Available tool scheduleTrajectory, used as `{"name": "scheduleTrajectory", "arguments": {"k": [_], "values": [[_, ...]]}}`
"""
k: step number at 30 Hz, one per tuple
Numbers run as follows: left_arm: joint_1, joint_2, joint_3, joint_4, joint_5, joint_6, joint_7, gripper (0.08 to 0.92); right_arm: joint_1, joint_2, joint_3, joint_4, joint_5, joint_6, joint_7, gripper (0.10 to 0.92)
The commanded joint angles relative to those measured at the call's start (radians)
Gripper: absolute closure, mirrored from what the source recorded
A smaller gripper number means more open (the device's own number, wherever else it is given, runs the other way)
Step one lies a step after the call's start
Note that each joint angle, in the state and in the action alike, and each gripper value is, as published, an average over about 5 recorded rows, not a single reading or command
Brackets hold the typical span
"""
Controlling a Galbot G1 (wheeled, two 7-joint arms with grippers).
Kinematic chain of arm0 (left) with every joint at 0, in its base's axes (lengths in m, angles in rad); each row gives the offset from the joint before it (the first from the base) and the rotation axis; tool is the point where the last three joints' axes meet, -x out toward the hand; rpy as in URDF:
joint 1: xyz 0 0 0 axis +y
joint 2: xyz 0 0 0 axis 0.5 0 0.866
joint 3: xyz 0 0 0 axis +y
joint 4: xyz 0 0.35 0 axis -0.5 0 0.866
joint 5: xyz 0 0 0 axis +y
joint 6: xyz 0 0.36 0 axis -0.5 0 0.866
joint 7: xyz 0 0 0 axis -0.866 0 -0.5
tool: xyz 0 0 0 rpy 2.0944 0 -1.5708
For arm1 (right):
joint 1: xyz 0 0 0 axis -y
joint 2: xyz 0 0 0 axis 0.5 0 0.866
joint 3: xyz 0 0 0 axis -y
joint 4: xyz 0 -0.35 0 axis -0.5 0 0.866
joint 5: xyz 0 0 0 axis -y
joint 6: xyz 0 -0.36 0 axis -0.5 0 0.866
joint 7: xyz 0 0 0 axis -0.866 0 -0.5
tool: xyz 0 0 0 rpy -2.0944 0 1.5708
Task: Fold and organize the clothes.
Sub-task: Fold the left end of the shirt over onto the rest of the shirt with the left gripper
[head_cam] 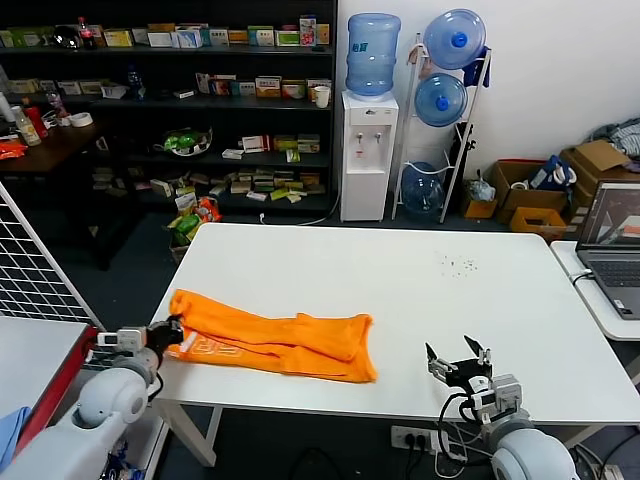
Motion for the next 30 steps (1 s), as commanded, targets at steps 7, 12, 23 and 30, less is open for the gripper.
{"name": "scheduleTrajectory", "arguments": {"k": [7,12,23,30], "values": [[0.025,-0.054,0.17,-0.361,-0.15,0.088,-0.096,0.894,-0.014,0.031,0.01,-0.018,-0.081,0.042,0.008,0.203],[-0.034,-0.169,0.29,-0.392,-0.222,0.111,-0.144,0.894,-0.017,0.046,0.02,-0.029,-0.096,0.044,0.008,0.203],[-0.176,-0.419,0.43,-0.225,-0.188,0.104,-0.173,0.894,0.003,0.072,0.027,-0.072,-0.106,0.045,0.005,0.203],[-0.226,-0.512,0.46,-0.11,-0.123,0.087,-0.153,0.894,0.013,0.083,0.021,-0.084,-0.111,0.045,0.001,0.203]]}}
